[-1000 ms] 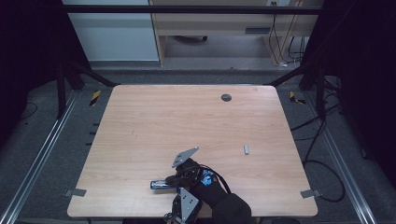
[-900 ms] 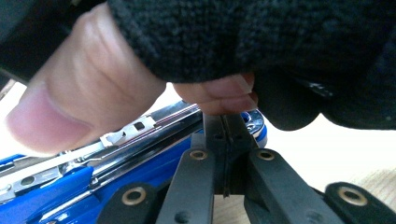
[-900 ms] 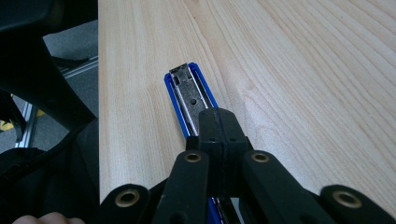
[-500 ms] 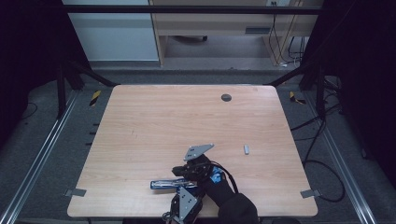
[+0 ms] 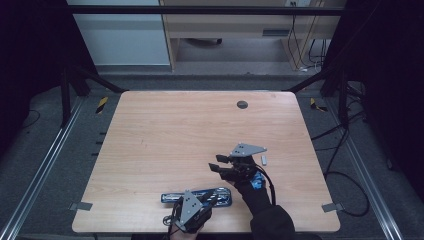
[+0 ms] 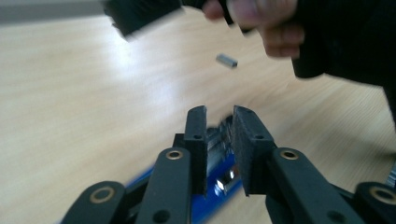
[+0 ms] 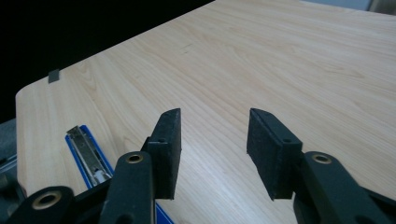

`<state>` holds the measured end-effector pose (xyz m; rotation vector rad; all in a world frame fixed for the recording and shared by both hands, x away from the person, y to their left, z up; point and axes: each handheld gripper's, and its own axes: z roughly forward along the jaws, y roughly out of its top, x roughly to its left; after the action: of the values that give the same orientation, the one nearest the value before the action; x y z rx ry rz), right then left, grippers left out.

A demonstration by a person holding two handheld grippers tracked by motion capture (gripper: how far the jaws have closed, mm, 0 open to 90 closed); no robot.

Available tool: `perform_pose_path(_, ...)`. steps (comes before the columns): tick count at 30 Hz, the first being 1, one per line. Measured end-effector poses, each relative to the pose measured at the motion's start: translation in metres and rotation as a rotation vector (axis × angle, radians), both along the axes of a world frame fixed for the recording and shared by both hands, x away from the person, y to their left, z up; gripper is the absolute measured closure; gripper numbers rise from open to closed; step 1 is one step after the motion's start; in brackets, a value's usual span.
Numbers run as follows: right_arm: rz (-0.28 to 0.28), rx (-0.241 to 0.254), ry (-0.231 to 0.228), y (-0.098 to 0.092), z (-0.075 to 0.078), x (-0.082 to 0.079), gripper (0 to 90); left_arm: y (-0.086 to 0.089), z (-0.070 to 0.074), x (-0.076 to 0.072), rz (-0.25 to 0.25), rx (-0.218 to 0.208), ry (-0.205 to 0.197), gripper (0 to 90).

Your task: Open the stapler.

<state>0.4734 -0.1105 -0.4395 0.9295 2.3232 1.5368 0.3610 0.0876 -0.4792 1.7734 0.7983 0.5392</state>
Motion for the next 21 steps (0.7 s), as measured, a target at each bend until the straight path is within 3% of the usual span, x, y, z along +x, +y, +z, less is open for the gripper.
perform_pose_path(5,-0.075,-0.006,-0.025,-0.027,0.002,0.0,49.8,0.014,0.028,0.024,-0.051,0.017,-0.016,66.2)
perform_pose_path(11,-0.152,-0.026,-0.049,-0.054,0.003,-0.002,46.4,0.033,0.049,0.048,-0.097,0.006,0.0,57.8)
perform_pose_path(16,-0.199,-0.069,-0.06,-0.069,0.003,-0.004,46.4,0.053,0.066,0.066,-0.076,0.061,-0.007,54.5)
perform_pose_path(20,-0.236,-0.093,-0.047,-0.083,0.0,-0.004,47.6,0.072,0.075,0.076,-0.049,0.069,-0.011,51.7)
perform_pose_path(21,-0.245,-0.101,-0.042,-0.085,-0.001,-0.004,48.2,0.081,0.077,0.08,-0.021,0.085,-0.017,50.5)
